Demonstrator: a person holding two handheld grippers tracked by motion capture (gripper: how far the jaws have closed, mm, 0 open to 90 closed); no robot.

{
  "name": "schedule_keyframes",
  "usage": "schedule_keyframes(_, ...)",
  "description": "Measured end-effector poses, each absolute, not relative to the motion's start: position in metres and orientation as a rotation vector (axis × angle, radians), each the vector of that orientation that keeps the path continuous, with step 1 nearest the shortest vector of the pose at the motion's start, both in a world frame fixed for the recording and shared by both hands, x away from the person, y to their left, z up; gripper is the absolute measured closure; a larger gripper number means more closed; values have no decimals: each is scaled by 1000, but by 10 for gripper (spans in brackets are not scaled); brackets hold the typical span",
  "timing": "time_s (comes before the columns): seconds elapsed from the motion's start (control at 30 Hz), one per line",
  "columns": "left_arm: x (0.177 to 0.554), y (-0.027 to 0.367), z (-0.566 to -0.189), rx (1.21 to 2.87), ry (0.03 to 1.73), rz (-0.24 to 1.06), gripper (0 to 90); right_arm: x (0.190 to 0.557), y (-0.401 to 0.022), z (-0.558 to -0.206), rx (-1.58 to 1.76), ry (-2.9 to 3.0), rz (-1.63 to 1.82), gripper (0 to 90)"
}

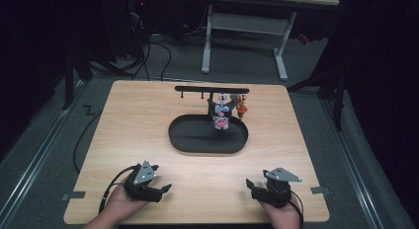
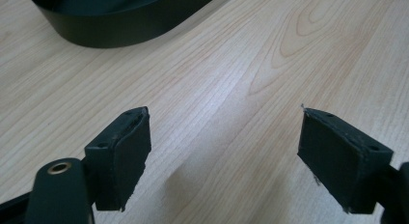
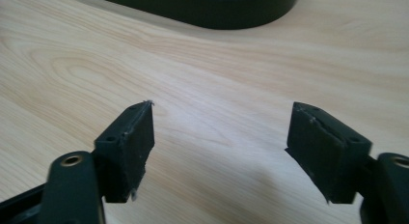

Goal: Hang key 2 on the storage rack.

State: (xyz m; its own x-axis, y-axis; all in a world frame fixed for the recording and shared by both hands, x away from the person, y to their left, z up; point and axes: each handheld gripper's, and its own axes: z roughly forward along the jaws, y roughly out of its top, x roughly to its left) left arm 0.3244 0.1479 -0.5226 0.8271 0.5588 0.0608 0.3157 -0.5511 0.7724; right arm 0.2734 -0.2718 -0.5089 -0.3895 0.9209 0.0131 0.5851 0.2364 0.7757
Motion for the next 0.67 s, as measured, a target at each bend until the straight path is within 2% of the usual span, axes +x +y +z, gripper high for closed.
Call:
schedule_keyframes(0.1,324,143,-524,2210,625,382,193,271,-277,-515,1401,2018,1042,249)
schedule_keyframes(0.43,327,146,-521,2192,610,370,189,276,-262,-519,1349,2021,1002,257)
schedule_keyframes(0.67,327,144,-520,2191,600,372,189,274,-271,-520,1394,1986,1013,263)
